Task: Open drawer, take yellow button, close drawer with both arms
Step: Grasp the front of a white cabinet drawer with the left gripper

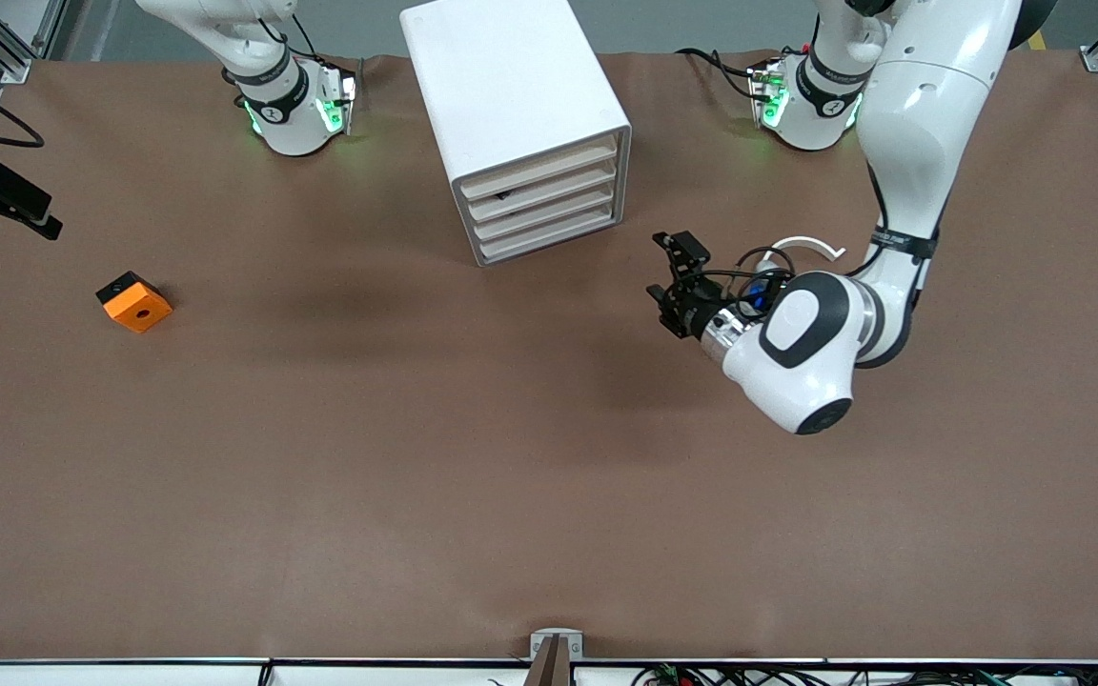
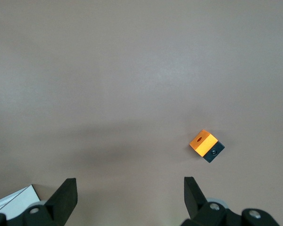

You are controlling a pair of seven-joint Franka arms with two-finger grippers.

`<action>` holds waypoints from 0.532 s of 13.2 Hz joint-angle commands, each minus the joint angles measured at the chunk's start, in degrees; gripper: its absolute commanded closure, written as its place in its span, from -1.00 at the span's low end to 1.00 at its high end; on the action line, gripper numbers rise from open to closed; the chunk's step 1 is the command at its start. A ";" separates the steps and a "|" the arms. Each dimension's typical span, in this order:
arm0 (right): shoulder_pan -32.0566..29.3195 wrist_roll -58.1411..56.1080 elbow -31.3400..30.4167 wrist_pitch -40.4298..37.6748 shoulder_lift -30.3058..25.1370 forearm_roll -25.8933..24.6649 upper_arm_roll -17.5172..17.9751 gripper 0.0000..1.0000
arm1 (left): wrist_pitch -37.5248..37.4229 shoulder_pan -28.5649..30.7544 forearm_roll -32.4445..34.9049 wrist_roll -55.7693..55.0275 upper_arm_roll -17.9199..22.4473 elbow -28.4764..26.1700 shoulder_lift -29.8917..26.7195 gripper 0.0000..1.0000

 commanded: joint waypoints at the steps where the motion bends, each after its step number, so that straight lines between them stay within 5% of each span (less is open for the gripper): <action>1: -0.39 0.48 -1.01 -0.04 -1.03 0.13 0.32 -1.00 | -2.21 -0.51 -3.24 -4.90 -2.61 1.56 1.40 -1.00; 5: -0.30 0.48 -1.01 0.05 -1.03 0.13 0.32 -1.00 | -3.62 -2.62 -6.15 -7.63 -2.80 1.47 3.86 -1.00; 7: -0.21 0.48 -0.93 0.05 -1.03 0.13 0.41 -1.00 | -3.62 -3.76 -6.24 -7.63 -2.80 1.47 4.65 -0.68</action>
